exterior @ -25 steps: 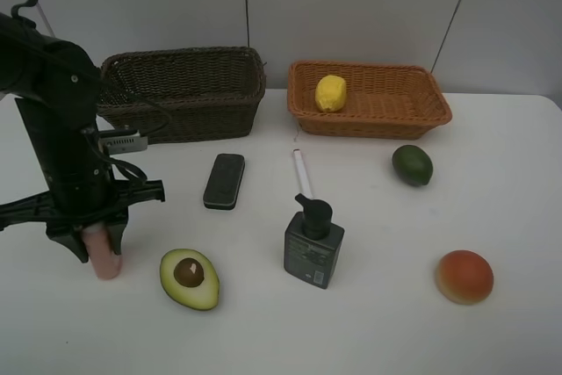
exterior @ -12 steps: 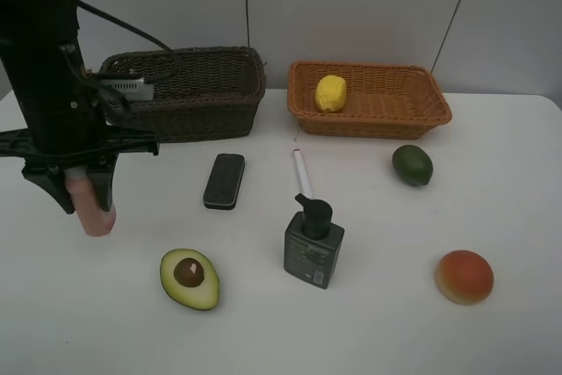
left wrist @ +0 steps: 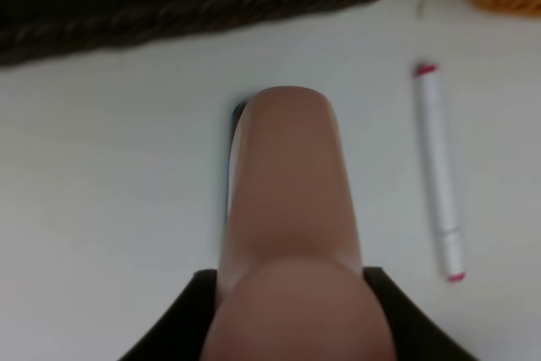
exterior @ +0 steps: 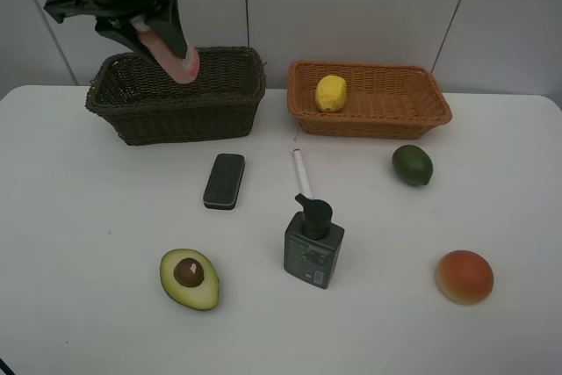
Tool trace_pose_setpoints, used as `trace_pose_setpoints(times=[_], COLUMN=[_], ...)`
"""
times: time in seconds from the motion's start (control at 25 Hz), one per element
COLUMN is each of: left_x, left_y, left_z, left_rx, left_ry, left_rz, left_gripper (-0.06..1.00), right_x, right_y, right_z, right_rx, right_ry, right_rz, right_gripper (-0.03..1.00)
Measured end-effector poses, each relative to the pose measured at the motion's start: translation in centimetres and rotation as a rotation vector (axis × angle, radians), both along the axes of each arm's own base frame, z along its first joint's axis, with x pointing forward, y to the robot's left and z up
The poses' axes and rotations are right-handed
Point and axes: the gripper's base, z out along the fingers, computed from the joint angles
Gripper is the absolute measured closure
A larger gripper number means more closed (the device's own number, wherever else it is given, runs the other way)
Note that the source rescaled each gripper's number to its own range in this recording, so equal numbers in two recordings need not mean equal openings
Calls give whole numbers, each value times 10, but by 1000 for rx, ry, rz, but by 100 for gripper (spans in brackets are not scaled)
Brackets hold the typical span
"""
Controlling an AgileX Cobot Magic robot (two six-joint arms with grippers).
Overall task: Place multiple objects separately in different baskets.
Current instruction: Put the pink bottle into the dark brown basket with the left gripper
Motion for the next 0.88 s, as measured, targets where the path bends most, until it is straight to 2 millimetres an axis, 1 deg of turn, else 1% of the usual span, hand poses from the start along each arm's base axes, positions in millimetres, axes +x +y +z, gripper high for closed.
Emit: trace_pose_setpoints(times=[0.16,0.32,0.48,0.56,0.72,0.88], left_x=[21,36,46,51,59,76], left_y=[-15,-26,-32,-34,-31,-14], left_z=[1,-18,-37,-43,-51,-58], left_rx=[-102,-156,-173,-171,-155,-135], left_ry=[-144,-156,-149,-161,-179,-242], left_rz=[-44,-64,-66,-73,-64,-11], left_gripper=[93,93,93,93,93,93], right_x=[0,0,0,0,0,0], right_y=[0,0,0,0,0,0], right_z=[0,0,0,0,0,0], right_rx=[0,0,0,0,0,0], right_ry=[0,0,0,0,0,0], right_rz=[0,0,0,0,0,0], right_gripper=[-3,-3,-3,-3,-3,-3])
